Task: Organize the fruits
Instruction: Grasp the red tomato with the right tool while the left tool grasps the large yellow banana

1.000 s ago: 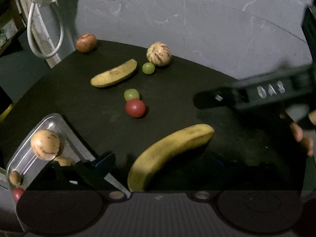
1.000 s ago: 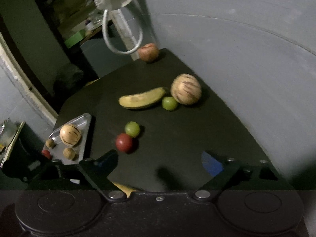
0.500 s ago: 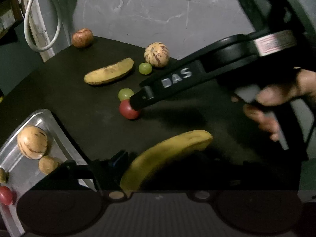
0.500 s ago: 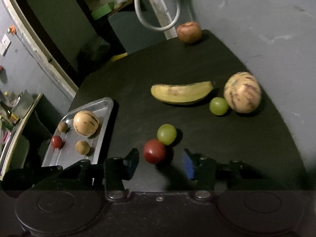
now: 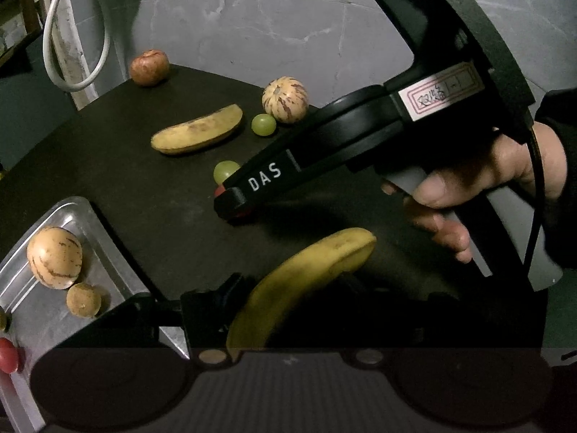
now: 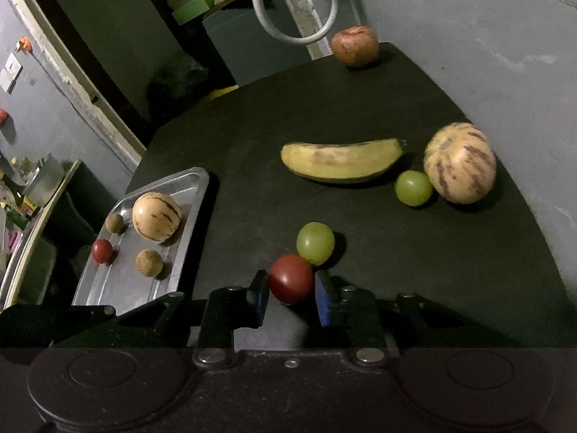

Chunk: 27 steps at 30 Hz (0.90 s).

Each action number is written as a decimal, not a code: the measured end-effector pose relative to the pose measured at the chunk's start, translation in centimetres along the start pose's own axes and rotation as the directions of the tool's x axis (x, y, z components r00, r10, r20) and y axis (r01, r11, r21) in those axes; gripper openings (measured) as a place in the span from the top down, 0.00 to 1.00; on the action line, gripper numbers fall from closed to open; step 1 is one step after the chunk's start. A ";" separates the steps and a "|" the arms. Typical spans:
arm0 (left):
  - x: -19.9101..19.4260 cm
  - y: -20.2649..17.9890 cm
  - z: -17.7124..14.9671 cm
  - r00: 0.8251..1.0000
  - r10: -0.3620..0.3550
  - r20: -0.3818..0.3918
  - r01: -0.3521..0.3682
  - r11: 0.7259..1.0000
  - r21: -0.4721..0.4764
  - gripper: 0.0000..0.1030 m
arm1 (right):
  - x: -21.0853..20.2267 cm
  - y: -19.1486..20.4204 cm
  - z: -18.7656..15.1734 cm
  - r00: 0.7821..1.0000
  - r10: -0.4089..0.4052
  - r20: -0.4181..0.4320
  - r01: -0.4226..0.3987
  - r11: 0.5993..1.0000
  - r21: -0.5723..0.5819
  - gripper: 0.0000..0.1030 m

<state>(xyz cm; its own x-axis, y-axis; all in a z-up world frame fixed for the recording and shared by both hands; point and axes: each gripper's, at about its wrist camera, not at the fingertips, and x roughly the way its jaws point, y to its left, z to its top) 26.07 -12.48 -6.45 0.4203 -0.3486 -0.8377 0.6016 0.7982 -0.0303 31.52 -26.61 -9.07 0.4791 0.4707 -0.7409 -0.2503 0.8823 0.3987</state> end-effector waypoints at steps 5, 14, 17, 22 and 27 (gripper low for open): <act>0.3 -0.1 0.3 1.000 -0.006 -0.017 0.006 1.000 0.024 0.41 | -1.9 -1.2 -0.7 0.999 -0.026 0.019 0.025 0.999 0.031 0.72; 1.2 -0.5 0.7 0.999 0.003 -0.045 0.002 0.995 0.099 0.51 | -5.1 -2.4 -2.0 0.995 -0.079 0.068 0.072 0.993 0.092 0.72; 1.0 0.1 0.8 0.998 -0.016 -0.068 0.019 0.999 0.042 0.65 | -5.9 -2.3 -2.3 0.992 -0.094 0.082 0.085 0.991 0.103 0.72; 1.0 1.3 1.0 0.994 -0.052 -0.098 0.040 0.992 -0.120 0.67 | -7.3 -1.7 -2.8 0.989 -0.112 0.099 0.102 0.989 0.105 0.72; 0.8 2.3 0.7 0.984 -0.147 -0.103 0.107 0.941 -0.321 0.68 | -8.7 -1.2 -3.3 0.985 -0.132 0.114 0.120 0.987 0.107 0.72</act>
<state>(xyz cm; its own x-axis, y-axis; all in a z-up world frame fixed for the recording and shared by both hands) 28.29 -11.25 -6.76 0.2546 -0.4098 -0.8759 0.3931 0.8714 -0.2935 24.86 -31.74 -4.84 0.6004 0.3466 -0.7207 -0.0999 0.9266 0.3624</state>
